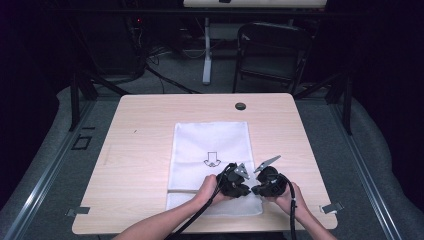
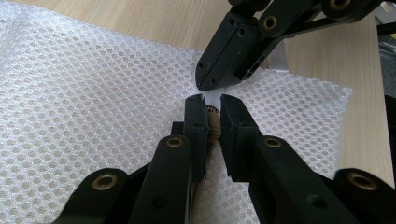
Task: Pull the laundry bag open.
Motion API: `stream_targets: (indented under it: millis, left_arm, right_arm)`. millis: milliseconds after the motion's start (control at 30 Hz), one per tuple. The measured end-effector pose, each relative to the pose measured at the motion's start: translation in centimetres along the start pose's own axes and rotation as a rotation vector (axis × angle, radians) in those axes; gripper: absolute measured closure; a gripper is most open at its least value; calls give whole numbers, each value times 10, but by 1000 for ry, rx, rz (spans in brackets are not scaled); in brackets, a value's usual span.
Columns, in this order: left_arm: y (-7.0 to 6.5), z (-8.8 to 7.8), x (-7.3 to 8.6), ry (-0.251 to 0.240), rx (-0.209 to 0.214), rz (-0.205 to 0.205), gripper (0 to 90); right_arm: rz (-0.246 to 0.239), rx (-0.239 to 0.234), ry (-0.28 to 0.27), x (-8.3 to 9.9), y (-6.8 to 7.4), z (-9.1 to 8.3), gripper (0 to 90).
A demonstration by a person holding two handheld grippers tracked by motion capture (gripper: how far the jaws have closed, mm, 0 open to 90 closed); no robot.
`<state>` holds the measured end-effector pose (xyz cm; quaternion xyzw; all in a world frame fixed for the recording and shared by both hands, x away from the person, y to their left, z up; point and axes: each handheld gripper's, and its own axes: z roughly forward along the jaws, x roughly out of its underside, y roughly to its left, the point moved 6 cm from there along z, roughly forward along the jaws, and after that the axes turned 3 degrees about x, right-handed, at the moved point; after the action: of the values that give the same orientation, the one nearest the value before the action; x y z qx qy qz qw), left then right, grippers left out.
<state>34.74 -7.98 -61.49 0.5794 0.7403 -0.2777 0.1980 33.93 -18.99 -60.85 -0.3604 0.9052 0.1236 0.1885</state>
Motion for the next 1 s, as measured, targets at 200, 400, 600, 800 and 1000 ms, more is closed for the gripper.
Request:
stream_targets:
  millis: [200,400,600,800,1000]
  left_arm:
    - [-1,-1,0,8,-5,4,818]
    - [-1,-2,0,3,-6,14,818]
    - [1,-5,1,-6,-5,12,819]
    - [1,-9,4,-10,-3,12,818]
    - [2,-13,5,-14,-4,14,819]
  right_arm:
    - [32,-18,-9,-1,1,1,900]
    - [26,-10,0,-1,1,1,900]
    - [40,-14,-3,-1,1,1,900]
    - [36,-22,7,-1,0,1,900]
    - [32,-19,4,-1,1,1,900]
